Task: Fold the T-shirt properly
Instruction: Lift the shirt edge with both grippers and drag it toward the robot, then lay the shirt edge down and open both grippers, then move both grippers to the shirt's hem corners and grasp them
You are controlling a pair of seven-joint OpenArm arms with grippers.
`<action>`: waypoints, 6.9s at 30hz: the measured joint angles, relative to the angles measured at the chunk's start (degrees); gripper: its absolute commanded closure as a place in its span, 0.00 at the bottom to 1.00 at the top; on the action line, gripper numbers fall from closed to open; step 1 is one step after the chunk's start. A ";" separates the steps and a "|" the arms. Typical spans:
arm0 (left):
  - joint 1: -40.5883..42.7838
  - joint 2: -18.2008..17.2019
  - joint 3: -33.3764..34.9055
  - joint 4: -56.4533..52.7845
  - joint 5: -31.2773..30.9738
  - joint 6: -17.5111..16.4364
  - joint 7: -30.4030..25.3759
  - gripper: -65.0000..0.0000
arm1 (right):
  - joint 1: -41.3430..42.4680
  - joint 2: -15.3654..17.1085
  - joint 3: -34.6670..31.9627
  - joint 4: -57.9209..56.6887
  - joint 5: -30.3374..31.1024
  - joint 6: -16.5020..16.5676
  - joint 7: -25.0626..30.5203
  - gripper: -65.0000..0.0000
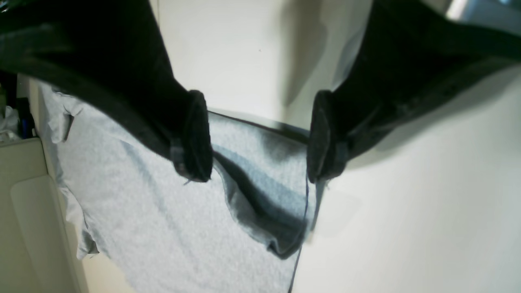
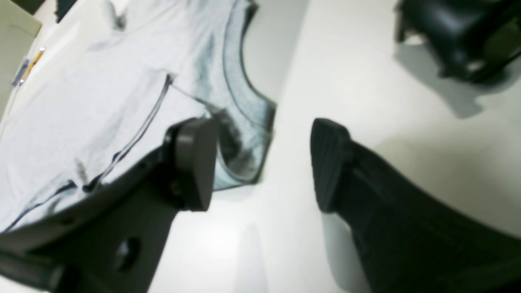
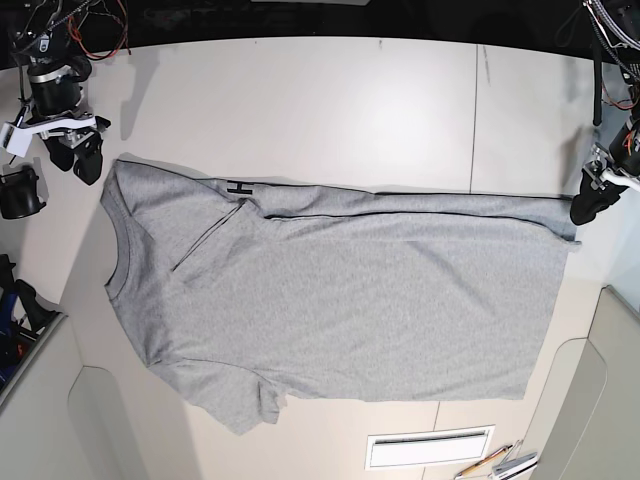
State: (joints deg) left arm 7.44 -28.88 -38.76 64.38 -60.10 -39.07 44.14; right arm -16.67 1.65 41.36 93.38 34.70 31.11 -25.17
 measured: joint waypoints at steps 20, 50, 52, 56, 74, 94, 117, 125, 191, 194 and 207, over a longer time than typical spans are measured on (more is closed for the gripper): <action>1.86 0.31 4.13 -1.16 4.50 -0.04 -6.67 0.27 | -1.77 -0.24 -3.37 -1.27 -2.58 -0.37 -0.59 0.31; 1.22 2.21 7.58 -2.91 9.09 -1.27 -14.27 0.27 | 7.67 -0.07 -8.09 -13.16 1.29 1.44 1.29 0.31; 0.76 2.12 9.60 -2.91 9.09 -1.31 -14.97 0.27 | 7.78 -0.07 -10.21 -13.14 1.22 1.49 1.20 0.31; -1.18 2.08 12.98 -2.86 10.40 -0.61 -15.26 0.27 | 7.78 -0.07 -12.96 -13.09 1.25 1.49 1.33 0.31; -1.75 2.21 13.20 -2.89 11.76 0.85 -14.19 0.68 | 7.78 -0.72 -13.09 -13.03 0.22 1.49 2.40 0.32; -1.42 2.25 6.38 -2.97 11.43 -0.63 -7.76 1.00 | 6.99 -1.05 -11.63 -5.29 -0.94 0.68 -7.80 1.00; 17.81 0.96 1.97 12.09 -1.03 -0.44 3.96 1.00 | -6.99 0.92 -7.80 5.99 1.31 0.85 -13.00 1.00; 24.35 2.71 -1.18 16.72 -3.45 -0.48 6.47 1.00 | -11.78 2.78 -6.47 6.14 3.69 1.03 -13.03 1.00; 26.67 2.69 -13.49 16.90 -7.19 -0.44 7.96 0.45 | -14.62 7.41 8.04 6.14 8.13 1.70 -12.37 0.49; 26.64 2.25 -13.49 16.90 -8.79 -0.44 7.96 0.44 | -12.22 7.41 8.07 6.14 8.13 1.68 -12.37 0.49; 22.82 -0.50 -13.49 22.95 -6.99 -0.42 7.39 0.40 | 4.26 12.55 6.34 6.14 4.37 0.72 -12.61 0.49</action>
State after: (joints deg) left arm 30.26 -29.39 -52.25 87.33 -67.09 -39.48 51.53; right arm -12.40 14.20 47.70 99.53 39.07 31.83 -37.78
